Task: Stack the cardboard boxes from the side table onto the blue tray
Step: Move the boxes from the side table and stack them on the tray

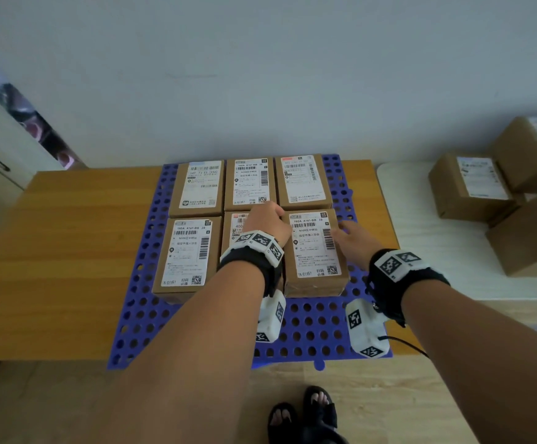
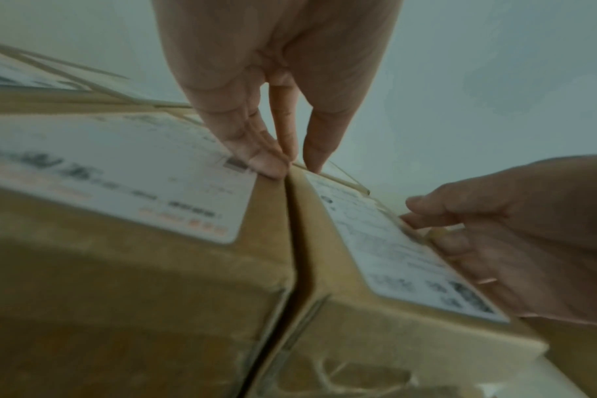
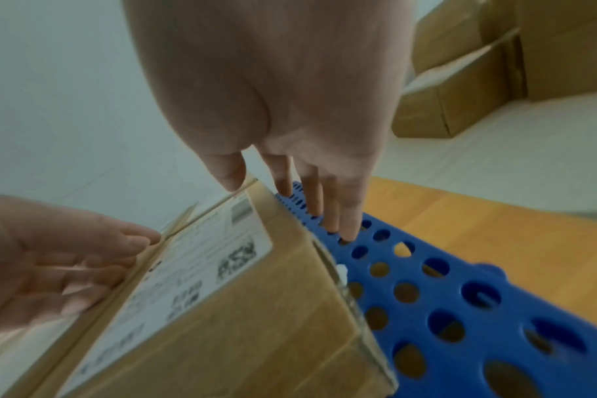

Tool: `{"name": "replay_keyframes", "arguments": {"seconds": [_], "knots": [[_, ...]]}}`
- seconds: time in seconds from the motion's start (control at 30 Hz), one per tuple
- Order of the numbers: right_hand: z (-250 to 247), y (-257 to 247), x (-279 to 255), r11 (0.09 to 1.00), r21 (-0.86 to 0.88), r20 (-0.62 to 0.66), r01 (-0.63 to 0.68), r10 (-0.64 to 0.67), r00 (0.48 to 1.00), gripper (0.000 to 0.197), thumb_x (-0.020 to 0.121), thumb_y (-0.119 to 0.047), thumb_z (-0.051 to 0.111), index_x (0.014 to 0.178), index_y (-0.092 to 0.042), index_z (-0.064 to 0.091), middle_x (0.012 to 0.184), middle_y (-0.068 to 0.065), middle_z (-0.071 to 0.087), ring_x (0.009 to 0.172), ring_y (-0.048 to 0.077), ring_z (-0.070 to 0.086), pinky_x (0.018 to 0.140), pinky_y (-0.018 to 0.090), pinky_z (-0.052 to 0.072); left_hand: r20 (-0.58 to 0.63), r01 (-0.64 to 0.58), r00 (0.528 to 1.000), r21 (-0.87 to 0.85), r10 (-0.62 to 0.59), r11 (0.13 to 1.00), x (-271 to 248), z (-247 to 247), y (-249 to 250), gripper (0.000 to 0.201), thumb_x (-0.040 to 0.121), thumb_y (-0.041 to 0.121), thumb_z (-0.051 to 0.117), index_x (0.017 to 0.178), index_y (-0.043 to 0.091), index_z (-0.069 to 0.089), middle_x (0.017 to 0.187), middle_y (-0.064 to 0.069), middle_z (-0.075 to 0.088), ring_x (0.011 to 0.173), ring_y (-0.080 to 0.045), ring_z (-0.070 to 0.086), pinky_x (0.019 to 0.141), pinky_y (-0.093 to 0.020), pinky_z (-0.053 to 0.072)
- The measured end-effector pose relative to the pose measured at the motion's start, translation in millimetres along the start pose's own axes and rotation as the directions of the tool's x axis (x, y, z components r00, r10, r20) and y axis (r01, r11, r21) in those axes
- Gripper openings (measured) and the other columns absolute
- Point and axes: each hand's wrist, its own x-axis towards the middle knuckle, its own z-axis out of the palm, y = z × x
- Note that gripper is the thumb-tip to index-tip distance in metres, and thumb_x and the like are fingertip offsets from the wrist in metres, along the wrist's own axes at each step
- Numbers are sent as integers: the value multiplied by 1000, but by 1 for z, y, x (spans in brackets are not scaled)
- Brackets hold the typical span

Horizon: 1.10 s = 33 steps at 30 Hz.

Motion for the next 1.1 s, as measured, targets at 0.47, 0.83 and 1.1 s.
{"name": "replay_keyframes", "arguments": {"seconds": [0.47, 0.83, 1.1], "knots": [[-88, -3, -63, 933, -345, -176, 101, -171, 969, 51, 100, -37, 47, 146, -16, 38, 146, 9, 46, 127, 27, 49, 98, 34, 41, 139, -183, 976, 91, 169, 979, -23, -9, 99, 12, 94, 8, 50, 96, 16, 59, 97, -8, 58, 83, -25, 56, 75, -33, 49], [-188, 51, -71, 928, -370, -284, 49, -164, 945, 50, 98, -35, 51, 141, -13, 42, 141, 10, 51, 126, 27, 50, 96, 33, 40, 183, -270, 950, 83, 252, 959, -28, 48, 204, 30, 92, 16, 56, 122, 17, 64, 129, -5, 62, 116, -26, 60, 86, -27, 43], [-281, 111, -69, 943, -333, -347, 5, -127, 929, 43, 95, -29, 54, 136, -16, 50, 135, 8, 57, 121, 28, 55, 98, 34, 44, 209, -296, 939, 84, 274, 951, -40, 118, 296, 27, 93, 19, 59, 120, 17, 62, 124, -6, 64, 112, -26, 61, 91, -32, 47]]}}
